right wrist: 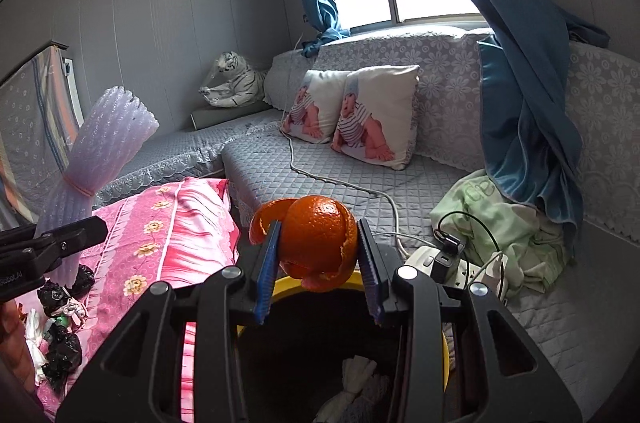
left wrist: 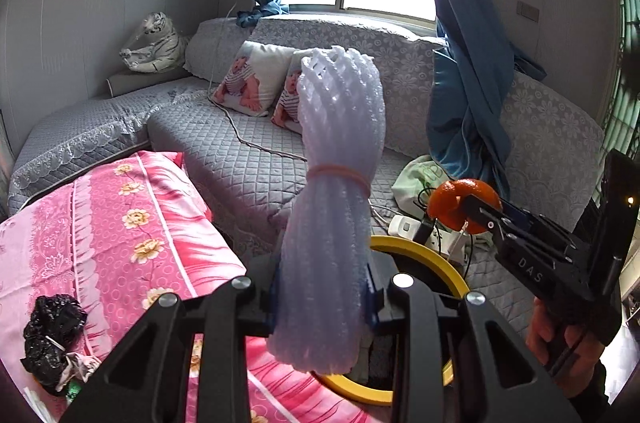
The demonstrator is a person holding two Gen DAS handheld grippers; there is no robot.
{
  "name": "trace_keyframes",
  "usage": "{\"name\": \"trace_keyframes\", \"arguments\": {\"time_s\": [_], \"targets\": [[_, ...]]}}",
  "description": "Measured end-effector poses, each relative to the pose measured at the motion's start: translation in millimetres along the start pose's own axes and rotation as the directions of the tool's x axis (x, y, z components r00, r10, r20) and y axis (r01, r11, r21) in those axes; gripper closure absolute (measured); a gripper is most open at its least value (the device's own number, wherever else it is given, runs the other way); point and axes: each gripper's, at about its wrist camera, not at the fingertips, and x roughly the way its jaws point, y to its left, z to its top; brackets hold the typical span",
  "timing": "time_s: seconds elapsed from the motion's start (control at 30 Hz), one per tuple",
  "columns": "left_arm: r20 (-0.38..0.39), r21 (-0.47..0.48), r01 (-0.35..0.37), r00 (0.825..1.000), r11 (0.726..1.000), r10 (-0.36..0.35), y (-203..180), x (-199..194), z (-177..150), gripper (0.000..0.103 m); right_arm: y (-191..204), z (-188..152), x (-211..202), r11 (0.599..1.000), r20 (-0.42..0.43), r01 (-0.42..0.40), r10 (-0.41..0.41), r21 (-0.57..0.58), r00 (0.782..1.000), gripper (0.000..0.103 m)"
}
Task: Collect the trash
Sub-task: 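Carry the foam net and orange over the bin with both tools, then open both tools to drop the foam net and orange into the bin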
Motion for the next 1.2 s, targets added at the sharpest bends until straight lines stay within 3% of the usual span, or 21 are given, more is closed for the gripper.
{"name": "trace_keyframes", "arguments": {"time_s": [0.23,0.6,0.9,1.2], "targets": [[-0.085,-0.007,0.043,0.995,0.999,-0.043,-10.2,49.6,-20.4,0.074,-20.7,-28.2,28.9,0.998,-0.079,0.039,-0.036,0.041,0.996,0.068],[-0.18,-0.027,0.068,0.981,0.997,-0.072,-16.8,92.4,-46.7,0.074,-39.1,-63.2,56.4,0.993,-0.181,0.077,-0.06,0.09,0.982,0.068],[-0.253,-0.026,0.088,0.963,0.996,-0.091,-24.3,114.8,-64.4,0.074,-40.8,-78.9,69.2,0.992,-0.239,0.083,-0.059,0.09,0.969,0.068],[-0.257,-0.031,0.096,0.961,0.995,-0.1,-24.7,115.7,-64.2,0.071,-44.7,-81.1,74.0,0.991,-0.261,0.084,-0.054,0.105,0.964,0.064]]}}
